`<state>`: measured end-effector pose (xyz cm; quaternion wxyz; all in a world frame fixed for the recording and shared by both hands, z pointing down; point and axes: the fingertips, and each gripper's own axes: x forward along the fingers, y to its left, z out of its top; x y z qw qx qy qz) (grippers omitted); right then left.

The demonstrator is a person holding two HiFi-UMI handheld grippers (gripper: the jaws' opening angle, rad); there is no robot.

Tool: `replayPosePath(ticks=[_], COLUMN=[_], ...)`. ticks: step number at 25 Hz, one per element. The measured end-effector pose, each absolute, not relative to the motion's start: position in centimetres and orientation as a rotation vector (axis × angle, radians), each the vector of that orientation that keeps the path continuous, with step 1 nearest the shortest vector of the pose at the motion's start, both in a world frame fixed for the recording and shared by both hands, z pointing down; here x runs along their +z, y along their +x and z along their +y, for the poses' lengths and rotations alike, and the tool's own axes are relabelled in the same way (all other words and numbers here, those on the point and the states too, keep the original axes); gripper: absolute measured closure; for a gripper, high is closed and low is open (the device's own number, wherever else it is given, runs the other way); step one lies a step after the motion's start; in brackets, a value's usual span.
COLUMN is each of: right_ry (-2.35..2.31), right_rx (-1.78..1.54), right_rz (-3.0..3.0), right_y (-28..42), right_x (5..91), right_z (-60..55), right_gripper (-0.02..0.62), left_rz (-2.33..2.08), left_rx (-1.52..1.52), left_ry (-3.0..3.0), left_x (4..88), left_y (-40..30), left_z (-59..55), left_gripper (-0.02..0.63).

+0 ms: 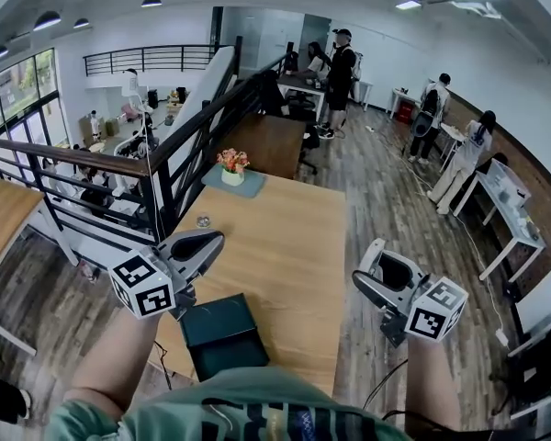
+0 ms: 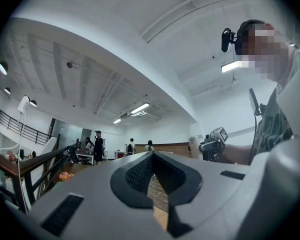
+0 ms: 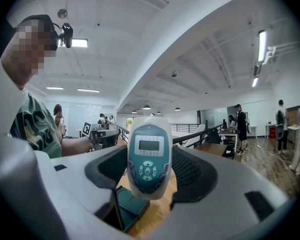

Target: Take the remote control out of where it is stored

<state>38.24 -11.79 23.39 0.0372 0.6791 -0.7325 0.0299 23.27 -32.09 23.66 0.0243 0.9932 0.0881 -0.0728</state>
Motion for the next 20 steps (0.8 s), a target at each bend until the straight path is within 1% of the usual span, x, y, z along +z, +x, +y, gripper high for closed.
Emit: replayPosePath(ticks=[6, 12, 20], right_ry=[2.079, 2.143, 2.138], right_rx=[0.067, 0.108, 0.216], right_rz=[-2.221, -2.164, -2.141], right_y=[42.8, 49.0, 55.6], right_x=[20.8, 19.9, 22.1], right_z=[-10.1, -10.3, -17.5], right_gripper=[0.305, 0.306, 0.305], left_rz=[0.245, 0.218, 0.260], left_rx=[-0.198, -0.156, -0.072], left_ry=[3.144, 3.145, 3.149], left_x=[22.2, 21.3, 22.8], left_y=[27.0, 32.1, 39.1], left_z=[-31.8, -32.3, -36.4], left_gripper=[0.601, 0.601, 0.601])
